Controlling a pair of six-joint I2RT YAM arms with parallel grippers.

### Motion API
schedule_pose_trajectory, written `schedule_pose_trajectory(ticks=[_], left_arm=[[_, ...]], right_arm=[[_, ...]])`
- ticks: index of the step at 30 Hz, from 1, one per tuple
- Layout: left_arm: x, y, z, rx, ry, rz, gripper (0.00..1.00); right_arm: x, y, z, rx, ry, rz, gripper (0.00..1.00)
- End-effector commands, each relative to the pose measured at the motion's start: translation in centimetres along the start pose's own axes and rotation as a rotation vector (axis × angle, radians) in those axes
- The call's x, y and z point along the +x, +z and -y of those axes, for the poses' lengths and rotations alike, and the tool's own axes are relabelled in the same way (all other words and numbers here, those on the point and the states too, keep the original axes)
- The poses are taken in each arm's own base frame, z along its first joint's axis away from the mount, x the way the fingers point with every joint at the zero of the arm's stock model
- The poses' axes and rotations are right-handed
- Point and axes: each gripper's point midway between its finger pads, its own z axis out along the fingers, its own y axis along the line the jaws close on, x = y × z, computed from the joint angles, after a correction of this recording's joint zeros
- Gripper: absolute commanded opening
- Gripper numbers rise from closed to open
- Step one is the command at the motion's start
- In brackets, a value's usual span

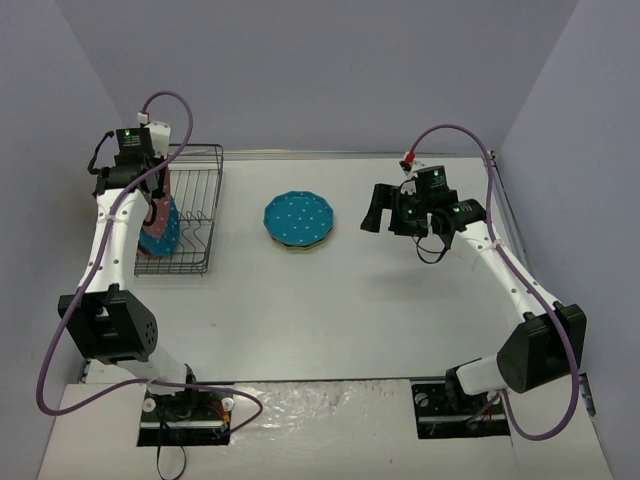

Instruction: Load the plates into the dish rack

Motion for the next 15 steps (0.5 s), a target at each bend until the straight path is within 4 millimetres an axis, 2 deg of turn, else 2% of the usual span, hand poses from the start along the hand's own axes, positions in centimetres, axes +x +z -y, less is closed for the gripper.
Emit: schedule_pose_trajectory(ticks=[1,6,15], left_arm=[[-7.1,-2.7,-3.2,-0.1,-0.019,0.262,0.0],[-5.7,-0.5,-2.2,-0.084,-0.01,0.214,0.0],[-2.8,2.0,-0.3,-0.048,-0.031,0.168,0.0]], right_arm=[[-1.2,-0.2,-0.7,-0.035,-0.03,0.05,1.0],[-1.1,-0.1,-0.5,-0.032,-0.04,0.048,1.0],[-0.7,0.1,-0.8,-0.051,-0.032,0.041,1.0]])
